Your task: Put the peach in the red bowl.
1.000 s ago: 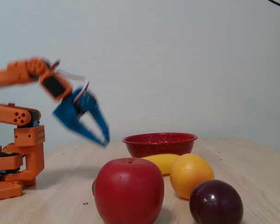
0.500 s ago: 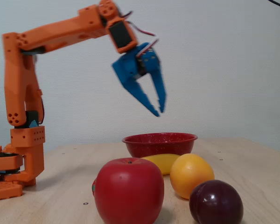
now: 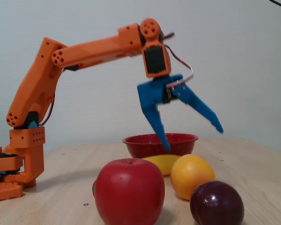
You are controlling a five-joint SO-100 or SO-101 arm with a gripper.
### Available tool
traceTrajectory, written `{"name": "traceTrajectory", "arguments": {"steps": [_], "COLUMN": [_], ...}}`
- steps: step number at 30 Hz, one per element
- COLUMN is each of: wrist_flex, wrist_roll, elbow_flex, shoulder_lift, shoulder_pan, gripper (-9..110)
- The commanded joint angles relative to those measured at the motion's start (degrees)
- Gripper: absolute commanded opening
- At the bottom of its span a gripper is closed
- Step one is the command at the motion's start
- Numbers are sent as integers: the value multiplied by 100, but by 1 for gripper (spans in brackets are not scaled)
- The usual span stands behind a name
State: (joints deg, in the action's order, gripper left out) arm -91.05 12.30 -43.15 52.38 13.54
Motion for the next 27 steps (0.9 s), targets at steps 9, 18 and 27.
{"name": "traceTrajectory", "arguments": {"steps": [9,18,27], "wrist_flex": [141,677,993], "wrist_roll": [193,264,281], "elbow_flex": [659,694,694], "shoulder_lift": [-554,-984,-1274], "shoulder_pan": [-123,-246,-290], "gripper": [50,49,47]}}
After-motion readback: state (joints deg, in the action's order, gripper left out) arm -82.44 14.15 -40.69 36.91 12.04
